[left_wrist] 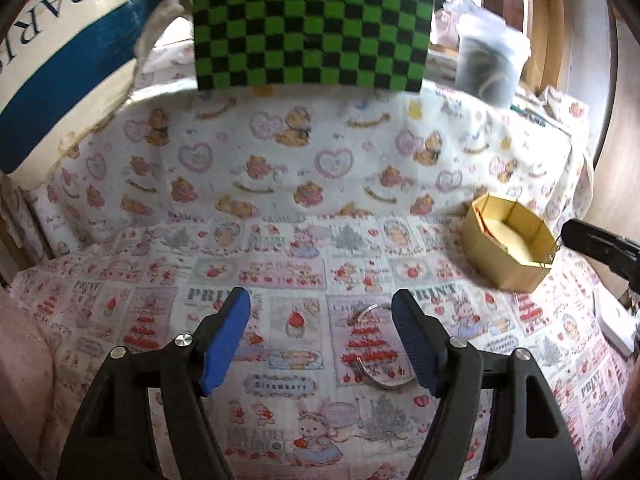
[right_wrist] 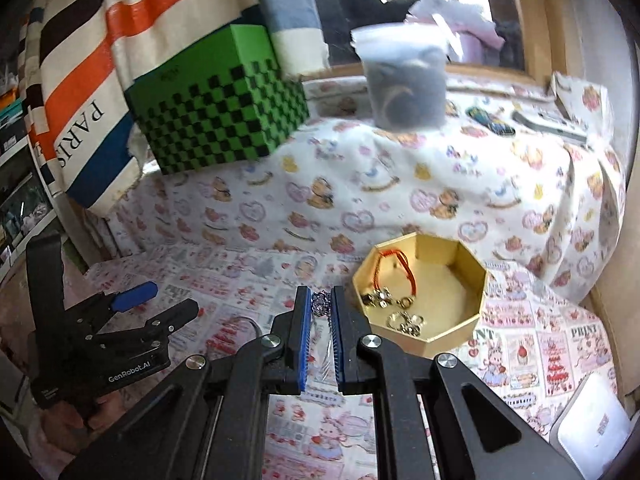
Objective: Organize jewelry
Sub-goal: 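Lower the open left tool around the large silver ring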
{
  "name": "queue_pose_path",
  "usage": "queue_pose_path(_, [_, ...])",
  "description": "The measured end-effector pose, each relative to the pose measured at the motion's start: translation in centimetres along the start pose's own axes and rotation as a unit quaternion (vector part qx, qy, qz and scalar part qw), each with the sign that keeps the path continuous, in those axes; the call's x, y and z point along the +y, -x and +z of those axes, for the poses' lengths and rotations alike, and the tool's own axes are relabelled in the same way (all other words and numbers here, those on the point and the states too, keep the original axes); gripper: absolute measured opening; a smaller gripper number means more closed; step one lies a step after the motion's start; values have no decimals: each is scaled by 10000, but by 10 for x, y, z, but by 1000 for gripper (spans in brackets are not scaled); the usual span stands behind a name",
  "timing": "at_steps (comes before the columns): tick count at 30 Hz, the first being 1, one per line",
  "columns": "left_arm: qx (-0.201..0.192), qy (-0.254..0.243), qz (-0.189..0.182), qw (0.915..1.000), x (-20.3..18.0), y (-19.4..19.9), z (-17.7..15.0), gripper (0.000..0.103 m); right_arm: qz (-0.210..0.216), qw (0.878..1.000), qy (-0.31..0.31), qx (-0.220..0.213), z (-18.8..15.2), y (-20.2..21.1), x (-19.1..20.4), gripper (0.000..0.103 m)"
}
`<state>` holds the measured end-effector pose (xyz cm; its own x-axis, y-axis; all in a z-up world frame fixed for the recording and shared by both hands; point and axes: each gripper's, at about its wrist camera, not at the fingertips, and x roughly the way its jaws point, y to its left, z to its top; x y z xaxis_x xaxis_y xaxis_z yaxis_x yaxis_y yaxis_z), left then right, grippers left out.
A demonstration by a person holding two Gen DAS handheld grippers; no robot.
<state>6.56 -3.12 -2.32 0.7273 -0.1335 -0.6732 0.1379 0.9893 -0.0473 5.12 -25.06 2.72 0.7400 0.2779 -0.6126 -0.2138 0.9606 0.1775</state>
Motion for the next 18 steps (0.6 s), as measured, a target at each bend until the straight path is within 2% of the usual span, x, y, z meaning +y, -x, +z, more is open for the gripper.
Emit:
queue_pose_path(3, [405,-135,-107,9990,-5,-10,-3,77,4,10000,-31,-38,-2,3,-6,11])
queue_pose_path(5, [897,-435,-333,9945,-10,-18,-6,77,16,10000,-71,-63,-2,5,-9,11])
queue_pose_path(7, [1105,-574,-442,9912,-13,-19,-9,77,36,9999,-109,-62,-2,7,-12,11])
queue_pose_path(9, [1186,-705,-475,9893,-17,-20,-11,77,52,9999,-107,-57,-2,8,-12,11])
queue_pose_path(14, [1345,-1061,-233,9850,-30,-31,-20,79,56,10000,-17,-31,-4,8,-7,11])
queue_pose_path(18, [1332,-979,-220,9860,-27,-32,-18,80,44,10000,33,-2,-5,6,-5,11])
